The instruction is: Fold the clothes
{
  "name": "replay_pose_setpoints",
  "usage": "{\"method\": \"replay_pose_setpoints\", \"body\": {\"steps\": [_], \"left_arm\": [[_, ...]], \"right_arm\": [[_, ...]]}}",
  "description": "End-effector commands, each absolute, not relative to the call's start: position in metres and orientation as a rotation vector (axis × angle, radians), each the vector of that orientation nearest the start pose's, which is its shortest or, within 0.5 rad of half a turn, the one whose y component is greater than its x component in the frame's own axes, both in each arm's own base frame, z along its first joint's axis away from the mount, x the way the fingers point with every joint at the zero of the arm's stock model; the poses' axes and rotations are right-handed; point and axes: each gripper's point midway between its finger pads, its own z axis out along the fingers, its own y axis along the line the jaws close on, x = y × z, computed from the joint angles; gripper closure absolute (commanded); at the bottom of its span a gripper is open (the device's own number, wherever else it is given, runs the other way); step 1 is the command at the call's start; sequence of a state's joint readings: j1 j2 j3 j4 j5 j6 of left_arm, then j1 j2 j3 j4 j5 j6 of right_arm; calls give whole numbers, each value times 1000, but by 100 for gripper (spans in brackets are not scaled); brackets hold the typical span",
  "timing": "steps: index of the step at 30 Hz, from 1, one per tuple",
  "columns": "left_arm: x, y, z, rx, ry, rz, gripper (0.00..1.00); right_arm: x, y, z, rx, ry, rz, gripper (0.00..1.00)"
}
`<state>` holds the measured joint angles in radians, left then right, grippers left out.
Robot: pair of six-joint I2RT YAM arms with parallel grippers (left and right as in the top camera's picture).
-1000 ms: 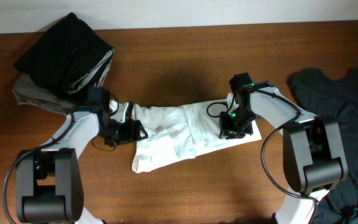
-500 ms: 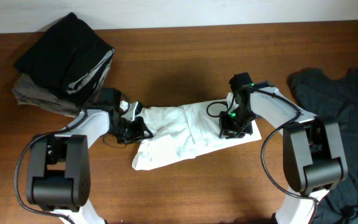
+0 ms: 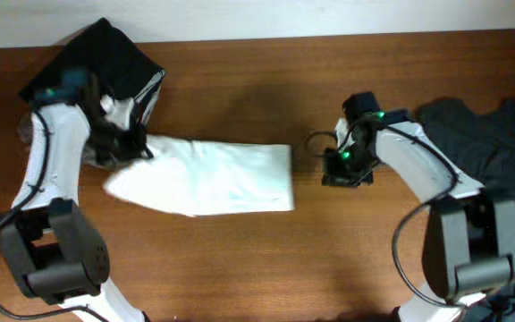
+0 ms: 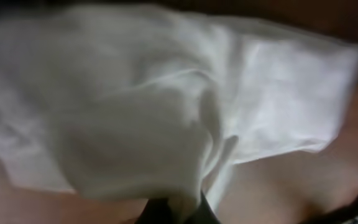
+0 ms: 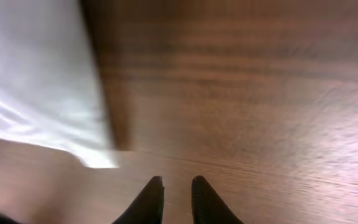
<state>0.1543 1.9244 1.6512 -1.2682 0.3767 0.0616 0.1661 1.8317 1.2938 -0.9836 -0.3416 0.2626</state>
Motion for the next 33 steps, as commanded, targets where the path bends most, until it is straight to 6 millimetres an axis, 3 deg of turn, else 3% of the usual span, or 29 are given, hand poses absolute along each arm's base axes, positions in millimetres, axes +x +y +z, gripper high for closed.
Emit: {"method": "replay_pose_setpoints", "body": {"steps": [1, 3, 5, 12, 13, 15, 16, 18, 21, 23, 25, 28, 31, 33], "left_arm": [[400, -31, 162, 115, 2910, -491, 100], [398, -57, 163, 213, 2907, -500, 99], [393, -97, 155, 363, 2920, -506, 100], [370, -190, 95, 708, 3017, -460, 97], [365, -203, 85, 748, 3033, -460, 89], [356, -217, 73, 815, 3049, -445, 22], [354, -220, 72, 831, 3046, -437, 1], [360, -218, 84, 780, 3048, -399, 1], [378, -208, 122, 726, 3004, -380, 1], [395, -188, 154, 668, 2960, -285, 1], [414, -164, 178, 590, 2909, -204, 1], [426, -138, 185, 495, 2902, -196, 1], [428, -122, 182, 431, 2931, -236, 1], [428, -116, 178, 411, 2945, -257, 1]], "right_arm": [[346, 113, 87, 133, 3019, 565, 79], [349, 112, 90, 133, 3008, 566, 79], [349, 112, 90, 133, 3008, 566, 79], [349, 112, 90, 133, 3007, 565, 79], [349, 112, 90, 133, 3008, 565, 79], [349, 112, 90, 134, 3008, 565, 79], [349, 112, 90, 134, 3010, 565, 79], [348, 112, 90, 134, 3012, 565, 79], [349, 112, 90, 107, 3006, 565, 79], [350, 118, 92, 17, 2987, 604, 77], [348, 144, 104, -208, 2907, 799, 68], [341, 168, 109, -299, 2881, 887, 50], [329, 195, 104, -402, 2897, 887, 39], [325, 213, 91, -412, 2929, 864, 38]]}}
